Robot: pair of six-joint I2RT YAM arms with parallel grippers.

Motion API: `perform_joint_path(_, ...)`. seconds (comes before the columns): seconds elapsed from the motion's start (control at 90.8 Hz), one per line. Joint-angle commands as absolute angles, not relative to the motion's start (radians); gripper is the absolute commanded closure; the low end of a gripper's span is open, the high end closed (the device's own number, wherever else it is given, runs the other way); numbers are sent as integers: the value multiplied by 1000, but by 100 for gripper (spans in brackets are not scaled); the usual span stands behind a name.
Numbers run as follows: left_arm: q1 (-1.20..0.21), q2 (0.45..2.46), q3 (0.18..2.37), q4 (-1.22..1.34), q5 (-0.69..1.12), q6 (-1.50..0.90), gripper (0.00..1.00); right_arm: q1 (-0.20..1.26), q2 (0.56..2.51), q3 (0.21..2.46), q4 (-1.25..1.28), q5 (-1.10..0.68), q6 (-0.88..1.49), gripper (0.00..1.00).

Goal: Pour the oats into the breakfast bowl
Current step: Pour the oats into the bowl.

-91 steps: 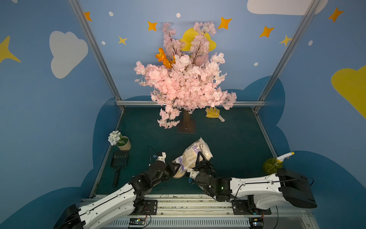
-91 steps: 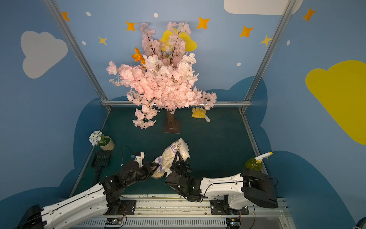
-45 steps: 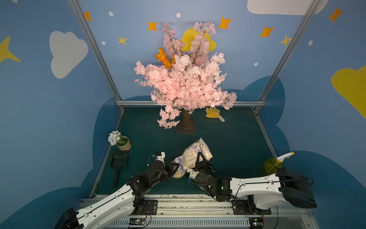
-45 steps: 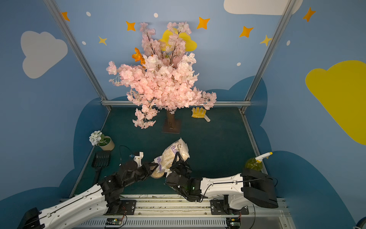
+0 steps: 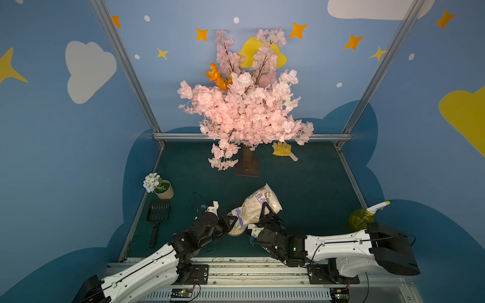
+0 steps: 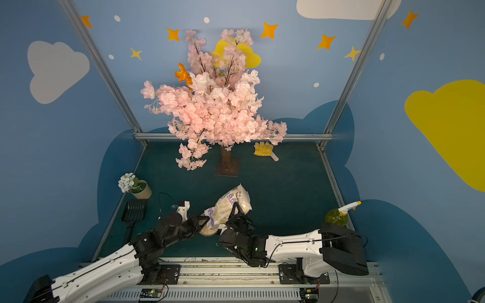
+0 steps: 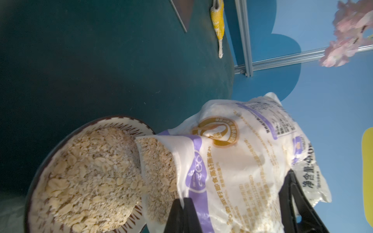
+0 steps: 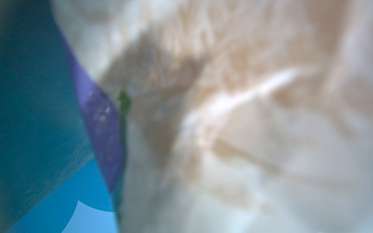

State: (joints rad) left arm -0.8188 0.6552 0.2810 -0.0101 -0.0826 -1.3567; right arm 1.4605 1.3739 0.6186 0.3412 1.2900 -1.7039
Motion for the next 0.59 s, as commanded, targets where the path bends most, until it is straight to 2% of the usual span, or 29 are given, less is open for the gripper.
perform_joint_path(0.0,-784,646,260,-108,-224,-1320,97,1476,1286,666,381,1392,-1638,100)
perform_joint_path(0.088,-769,699,314,-227,-216,-1317,97,1474,1286,666,370,1387,-1618,100)
perform_joint_path(0.187,-773,709,238,-43,-161,-1323,97,1474,1297,666,373,1393,-1608,100)
perform_joint_path(0.286,-767,730,276,-146,-168,-1336,97,1473,1297,666,360,1389,-1586,100)
perform_joint_path(0.408,-762,675,190,-23,-171,-1386,97,1471,1296,666,342,1397,-1557,100)
perform_joint_path(0.507,-759,660,252,-144,-167,-1347,97,1473,1294,680,282,1399,-1493,100)
perform_joint_path(0.584,-759,657,254,-143,-170,-1337,97,1472,1297,701,213,1403,-1420,100)
